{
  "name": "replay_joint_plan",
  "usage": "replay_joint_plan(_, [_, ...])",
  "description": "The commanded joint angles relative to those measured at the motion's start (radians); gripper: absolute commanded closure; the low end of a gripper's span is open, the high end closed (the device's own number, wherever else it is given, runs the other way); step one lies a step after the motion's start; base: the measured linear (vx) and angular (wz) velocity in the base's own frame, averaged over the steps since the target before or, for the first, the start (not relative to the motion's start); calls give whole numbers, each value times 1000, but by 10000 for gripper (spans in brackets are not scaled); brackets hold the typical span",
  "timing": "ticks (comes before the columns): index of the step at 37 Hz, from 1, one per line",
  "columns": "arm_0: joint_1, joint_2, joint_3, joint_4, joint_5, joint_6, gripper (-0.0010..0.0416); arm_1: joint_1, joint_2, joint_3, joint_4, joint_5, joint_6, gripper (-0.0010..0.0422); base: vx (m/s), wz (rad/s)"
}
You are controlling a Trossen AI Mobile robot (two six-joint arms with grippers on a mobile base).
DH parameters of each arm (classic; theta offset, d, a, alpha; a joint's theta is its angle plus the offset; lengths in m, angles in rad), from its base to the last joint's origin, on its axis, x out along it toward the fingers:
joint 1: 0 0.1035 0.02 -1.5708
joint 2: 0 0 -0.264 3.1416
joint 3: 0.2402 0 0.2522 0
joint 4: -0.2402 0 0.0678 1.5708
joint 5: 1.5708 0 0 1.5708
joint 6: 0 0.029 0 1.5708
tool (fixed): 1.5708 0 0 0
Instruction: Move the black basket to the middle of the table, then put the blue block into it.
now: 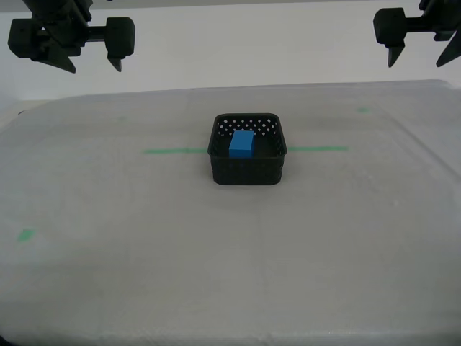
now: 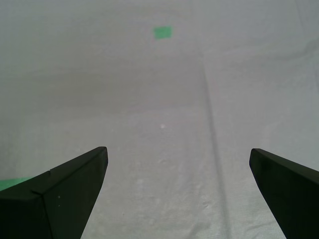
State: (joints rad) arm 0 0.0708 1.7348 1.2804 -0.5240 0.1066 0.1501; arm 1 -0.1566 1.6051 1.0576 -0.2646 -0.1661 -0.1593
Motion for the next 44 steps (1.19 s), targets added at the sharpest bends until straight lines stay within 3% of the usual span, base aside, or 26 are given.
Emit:
replay_joint_plan(1, [0,0,0,1,0,-1,7,0,-1,1,2,-3,3,12,0,0])
replay_joint_plan(44, [0,0,0,1,0,-1,7,0,-1,1,2,-3,3,12,0,0])
